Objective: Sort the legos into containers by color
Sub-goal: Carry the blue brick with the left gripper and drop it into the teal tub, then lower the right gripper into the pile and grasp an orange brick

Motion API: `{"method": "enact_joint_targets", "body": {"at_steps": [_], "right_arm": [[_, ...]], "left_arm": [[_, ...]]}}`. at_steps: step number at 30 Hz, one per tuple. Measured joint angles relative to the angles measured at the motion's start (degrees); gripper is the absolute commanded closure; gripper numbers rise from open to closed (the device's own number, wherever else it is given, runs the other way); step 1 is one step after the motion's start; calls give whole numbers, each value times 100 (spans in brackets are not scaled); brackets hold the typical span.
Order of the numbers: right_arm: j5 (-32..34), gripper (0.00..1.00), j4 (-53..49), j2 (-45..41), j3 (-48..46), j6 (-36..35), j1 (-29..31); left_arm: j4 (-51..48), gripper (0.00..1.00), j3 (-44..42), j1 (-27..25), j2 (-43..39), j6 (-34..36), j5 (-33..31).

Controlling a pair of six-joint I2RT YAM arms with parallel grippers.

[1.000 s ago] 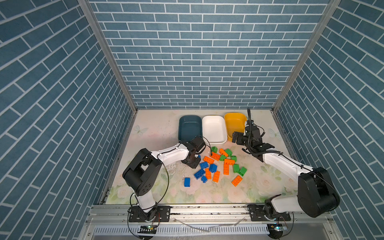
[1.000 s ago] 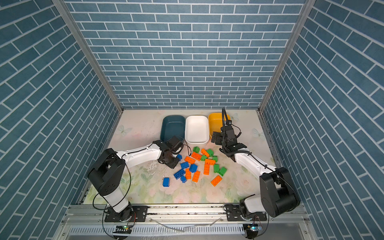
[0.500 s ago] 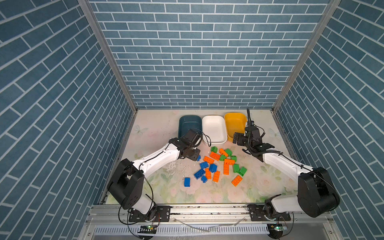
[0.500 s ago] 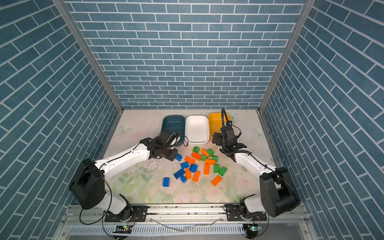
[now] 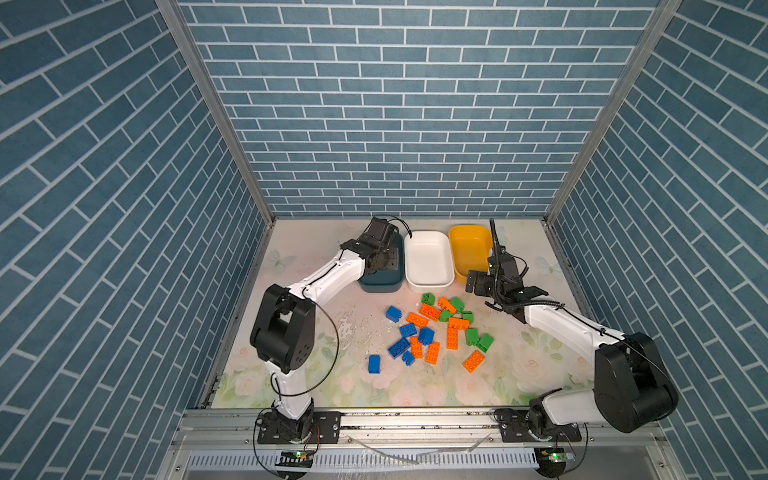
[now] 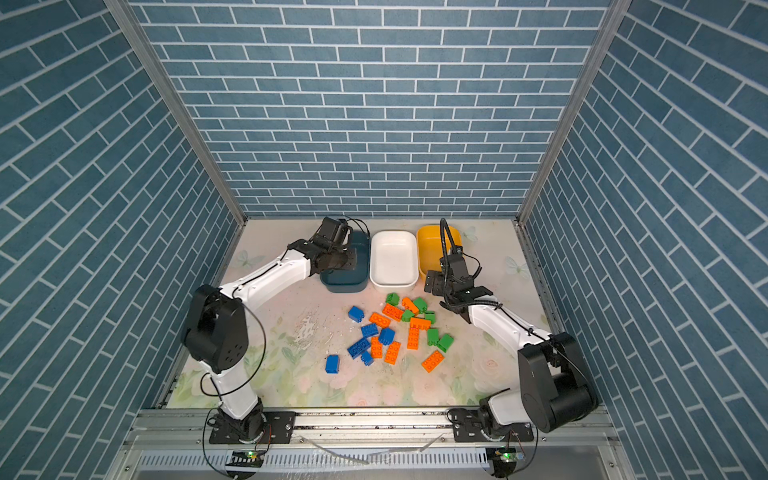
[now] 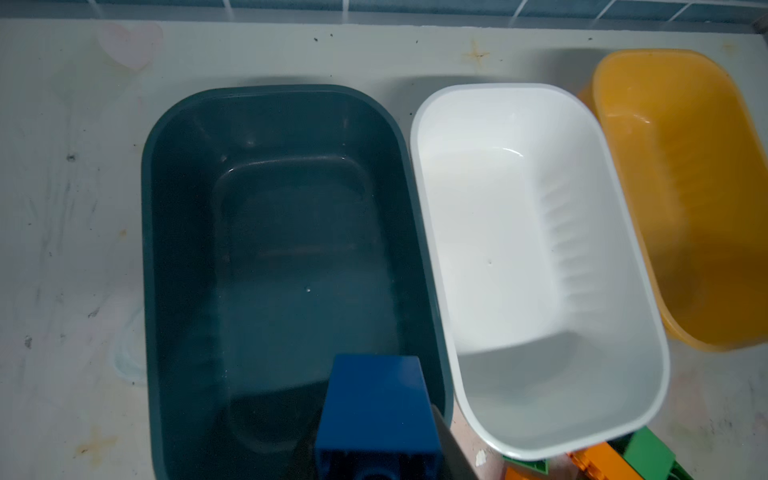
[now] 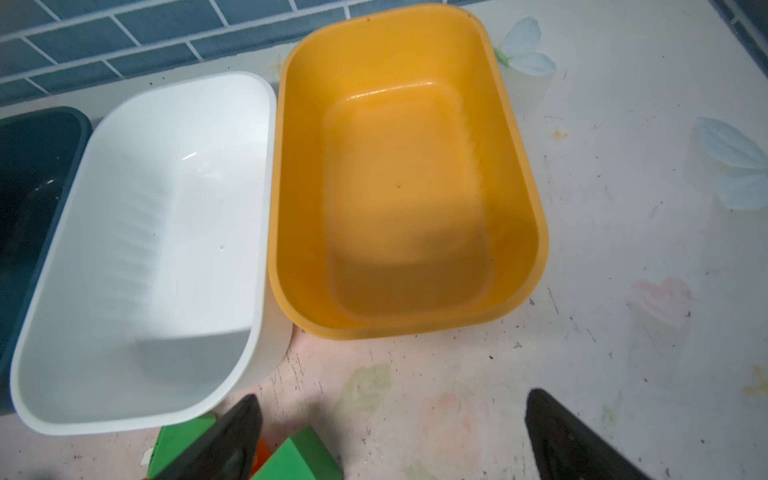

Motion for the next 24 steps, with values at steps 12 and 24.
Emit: {"method": "enact_joint_targets", "body": {"at_steps": [12, 24], "right_arm": [[-608, 2, -507, 44, 11, -133, 0], [-1388, 10, -1121, 339, 142, -562, 2]], "left_arm": [[-776, 30, 1720, 142, 1440, -254, -57], [-76, 1, 260, 138, 92, -201, 522]]}}
